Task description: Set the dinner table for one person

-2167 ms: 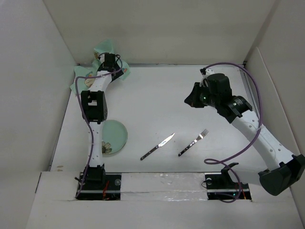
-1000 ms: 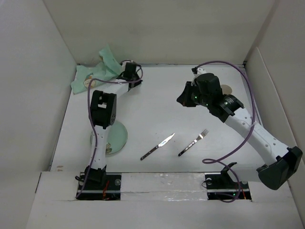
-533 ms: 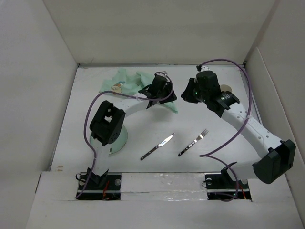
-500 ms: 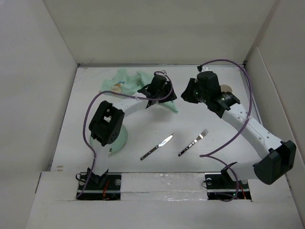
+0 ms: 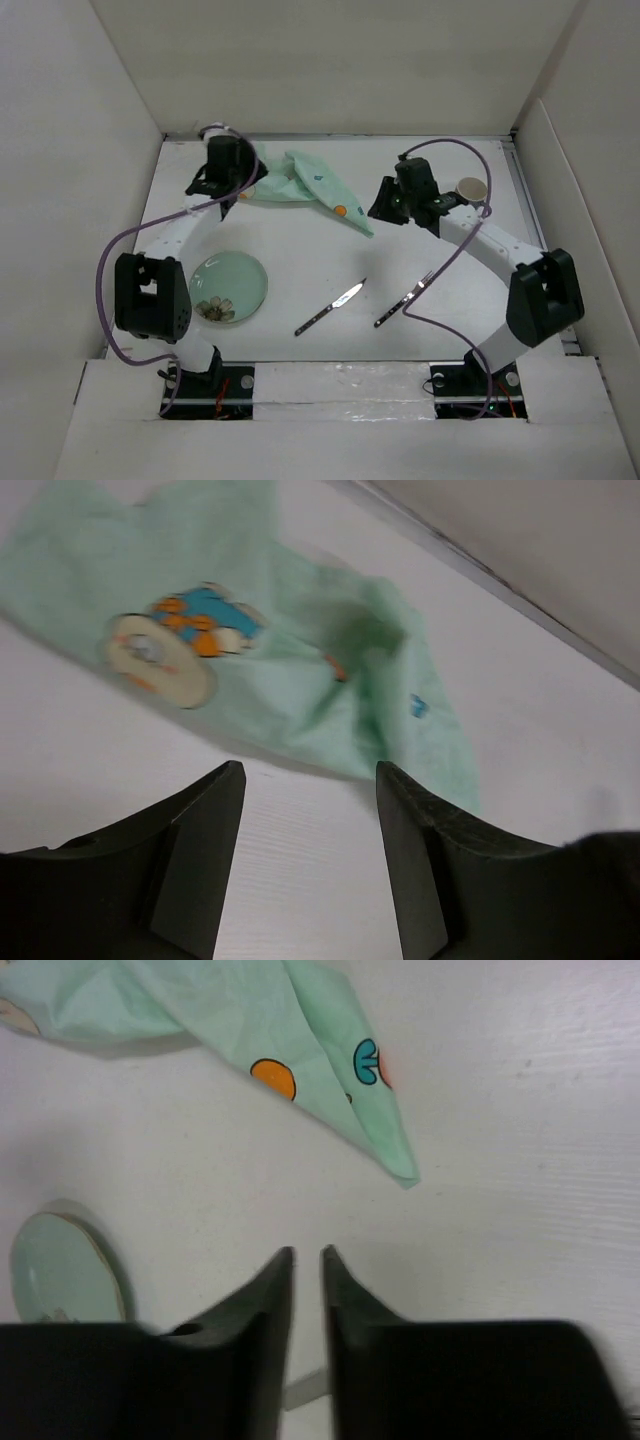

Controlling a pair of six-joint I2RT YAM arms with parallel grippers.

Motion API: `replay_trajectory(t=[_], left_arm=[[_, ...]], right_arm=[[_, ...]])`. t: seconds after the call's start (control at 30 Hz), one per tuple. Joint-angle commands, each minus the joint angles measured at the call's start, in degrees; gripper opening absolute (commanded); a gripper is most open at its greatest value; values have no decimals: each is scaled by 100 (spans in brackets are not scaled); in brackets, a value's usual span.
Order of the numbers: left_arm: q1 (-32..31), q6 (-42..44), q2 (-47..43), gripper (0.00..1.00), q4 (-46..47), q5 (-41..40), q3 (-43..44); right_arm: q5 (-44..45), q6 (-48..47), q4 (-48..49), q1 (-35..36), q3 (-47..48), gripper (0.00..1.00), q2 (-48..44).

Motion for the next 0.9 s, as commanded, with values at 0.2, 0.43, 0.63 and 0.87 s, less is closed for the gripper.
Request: replay_trajectory(t=[0.2,0.43,0.63,0.87], left_arm=[[1773,-234,637,67,51,906,-579],[1852,-181,1772,68,-134,1012,502],[1852,-366,2352,66,-160,1109,968],[1852,-568,2853,56,15,1179,1294]], right_arm=[[-627,-418,589,-75,1036,64,1547],[-917,-515,676,-189,1845,65,2497],[-1031,-497,606,-189,2539,65,3138],[-1383,-480,448,-189,3190,57,3587]])
